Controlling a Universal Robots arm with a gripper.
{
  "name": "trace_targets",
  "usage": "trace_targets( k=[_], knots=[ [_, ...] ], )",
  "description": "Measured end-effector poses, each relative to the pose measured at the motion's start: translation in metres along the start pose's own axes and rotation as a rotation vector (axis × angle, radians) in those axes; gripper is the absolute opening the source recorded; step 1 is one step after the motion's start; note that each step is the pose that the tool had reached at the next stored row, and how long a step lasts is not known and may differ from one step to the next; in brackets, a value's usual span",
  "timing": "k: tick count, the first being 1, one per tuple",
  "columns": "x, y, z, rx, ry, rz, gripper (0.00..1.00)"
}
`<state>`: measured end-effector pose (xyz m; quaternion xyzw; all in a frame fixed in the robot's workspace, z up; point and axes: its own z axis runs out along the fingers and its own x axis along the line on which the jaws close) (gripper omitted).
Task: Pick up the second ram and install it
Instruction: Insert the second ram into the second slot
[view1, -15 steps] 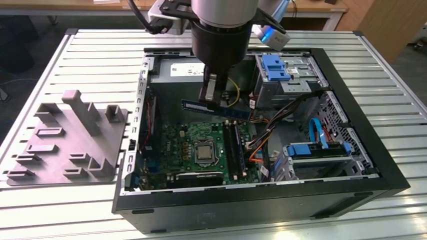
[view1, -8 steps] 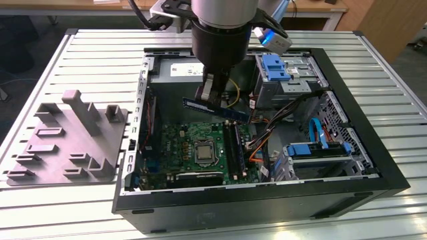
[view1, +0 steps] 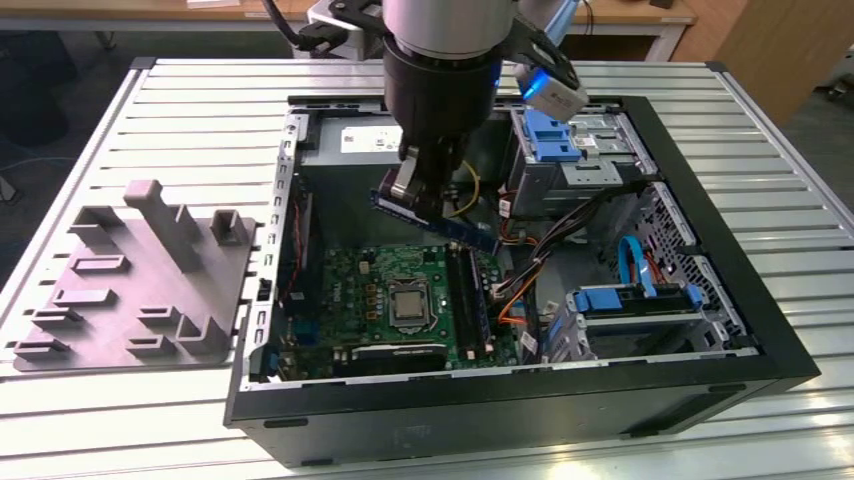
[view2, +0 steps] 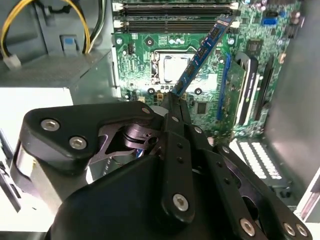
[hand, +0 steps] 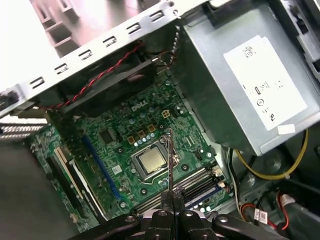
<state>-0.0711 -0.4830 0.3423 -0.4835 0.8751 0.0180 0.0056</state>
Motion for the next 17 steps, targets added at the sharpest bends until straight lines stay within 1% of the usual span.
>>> trace_targets(
  k=[17],
  knots=[
    [0.0000,-0.0001,0.0023,0.0082,-0.0078,0.298,0.12]
  ],
)
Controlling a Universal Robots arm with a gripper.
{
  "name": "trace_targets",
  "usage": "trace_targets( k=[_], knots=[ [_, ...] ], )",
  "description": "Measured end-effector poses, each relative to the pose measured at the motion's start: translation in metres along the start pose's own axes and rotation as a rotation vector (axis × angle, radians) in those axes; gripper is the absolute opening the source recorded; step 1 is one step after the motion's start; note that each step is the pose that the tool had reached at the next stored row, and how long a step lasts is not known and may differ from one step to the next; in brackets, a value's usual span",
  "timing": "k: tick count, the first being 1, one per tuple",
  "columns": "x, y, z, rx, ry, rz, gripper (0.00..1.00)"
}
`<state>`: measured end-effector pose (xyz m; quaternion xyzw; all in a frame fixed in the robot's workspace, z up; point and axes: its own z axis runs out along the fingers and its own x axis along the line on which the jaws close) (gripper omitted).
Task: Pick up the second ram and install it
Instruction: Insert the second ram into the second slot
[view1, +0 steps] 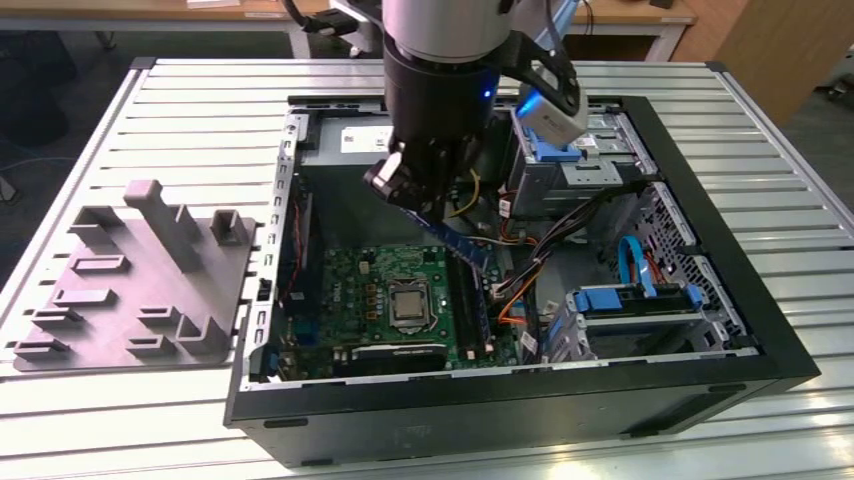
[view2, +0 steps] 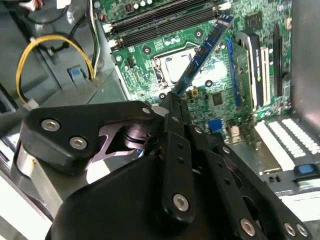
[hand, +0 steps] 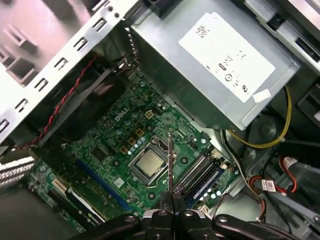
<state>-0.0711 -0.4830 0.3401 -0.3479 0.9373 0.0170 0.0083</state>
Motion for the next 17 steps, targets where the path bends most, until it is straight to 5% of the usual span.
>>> trace_targets(
  k=[17],
  knots=[
    [0.0001,-0.0001,0.0029,0.0081,-0.0079,0.297,0.12]
  ],
)
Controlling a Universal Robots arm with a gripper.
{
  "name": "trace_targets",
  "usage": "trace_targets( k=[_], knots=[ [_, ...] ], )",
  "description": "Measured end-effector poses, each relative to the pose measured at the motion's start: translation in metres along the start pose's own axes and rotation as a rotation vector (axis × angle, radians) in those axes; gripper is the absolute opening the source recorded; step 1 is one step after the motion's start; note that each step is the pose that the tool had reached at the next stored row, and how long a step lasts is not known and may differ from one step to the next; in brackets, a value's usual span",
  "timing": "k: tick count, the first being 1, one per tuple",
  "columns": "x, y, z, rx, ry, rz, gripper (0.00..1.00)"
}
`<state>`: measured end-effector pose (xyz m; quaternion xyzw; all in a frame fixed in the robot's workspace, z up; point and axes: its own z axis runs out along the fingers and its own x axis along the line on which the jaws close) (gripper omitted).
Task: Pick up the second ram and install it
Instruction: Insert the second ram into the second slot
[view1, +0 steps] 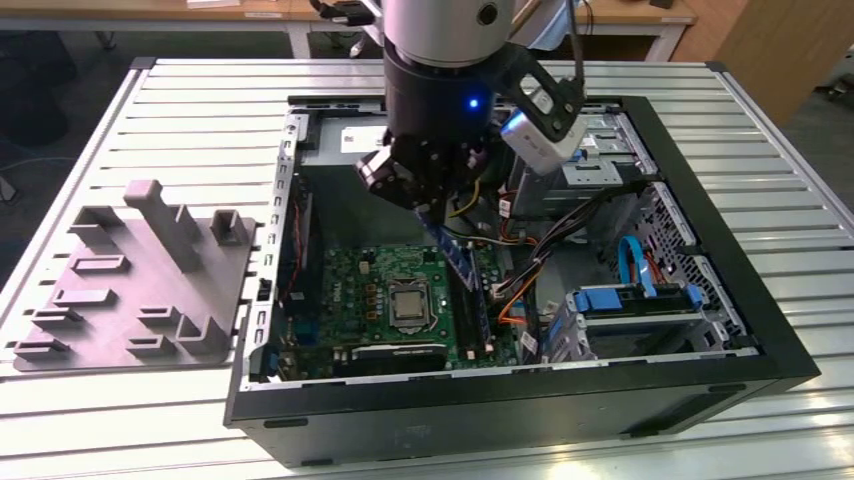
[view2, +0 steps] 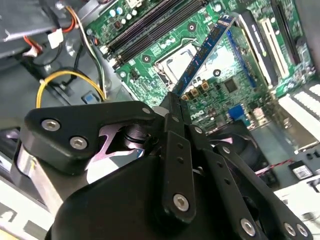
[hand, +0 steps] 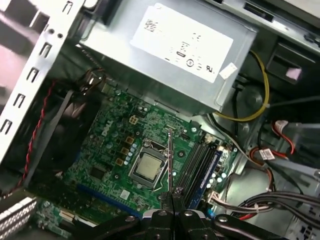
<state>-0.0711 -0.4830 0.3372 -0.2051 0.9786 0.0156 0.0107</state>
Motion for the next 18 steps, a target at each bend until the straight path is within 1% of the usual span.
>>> trace_targets(
  k=[18],
  knots=[
    [0.0001,-0.0001,0.0033,0.0089,-0.0084,0.323,0.12]
  ],
)
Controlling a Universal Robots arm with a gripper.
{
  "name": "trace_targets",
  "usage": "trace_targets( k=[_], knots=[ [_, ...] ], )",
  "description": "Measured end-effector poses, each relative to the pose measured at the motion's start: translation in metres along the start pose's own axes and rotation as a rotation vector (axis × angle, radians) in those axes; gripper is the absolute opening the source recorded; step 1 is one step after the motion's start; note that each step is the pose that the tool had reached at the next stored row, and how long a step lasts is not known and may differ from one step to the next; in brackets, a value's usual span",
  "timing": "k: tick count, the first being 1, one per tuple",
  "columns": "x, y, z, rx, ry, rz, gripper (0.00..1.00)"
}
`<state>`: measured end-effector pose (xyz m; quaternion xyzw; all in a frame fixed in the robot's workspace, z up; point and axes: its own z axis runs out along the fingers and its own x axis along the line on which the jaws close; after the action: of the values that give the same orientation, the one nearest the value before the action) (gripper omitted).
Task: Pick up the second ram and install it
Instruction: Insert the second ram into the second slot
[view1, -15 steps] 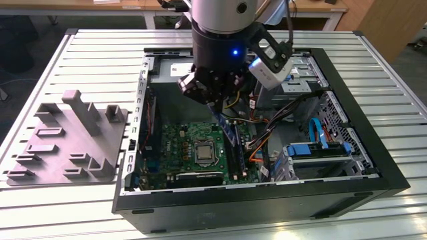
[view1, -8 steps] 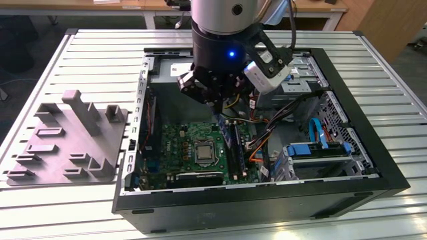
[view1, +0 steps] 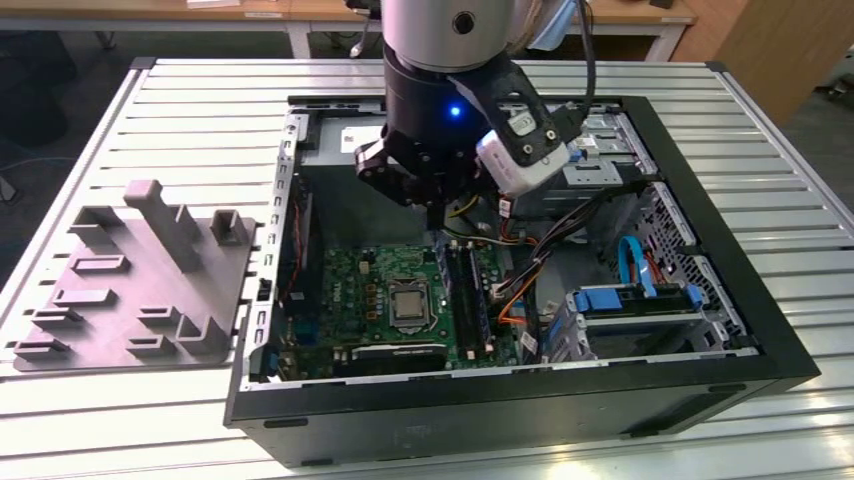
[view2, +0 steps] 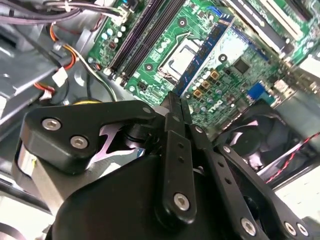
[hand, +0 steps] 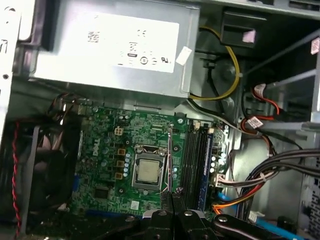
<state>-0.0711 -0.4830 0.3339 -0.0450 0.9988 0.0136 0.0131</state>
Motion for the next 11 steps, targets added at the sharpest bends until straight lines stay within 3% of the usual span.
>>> trace_targets(
  k=[4,11],
  knots=[
    [0.0000,0.0000,0.0006,0.0016,-0.0014,0.058,0.12],
    [0.0001,0.0000,0.0007,0.0016,-0.0018,0.060,0.12]
  ],
)
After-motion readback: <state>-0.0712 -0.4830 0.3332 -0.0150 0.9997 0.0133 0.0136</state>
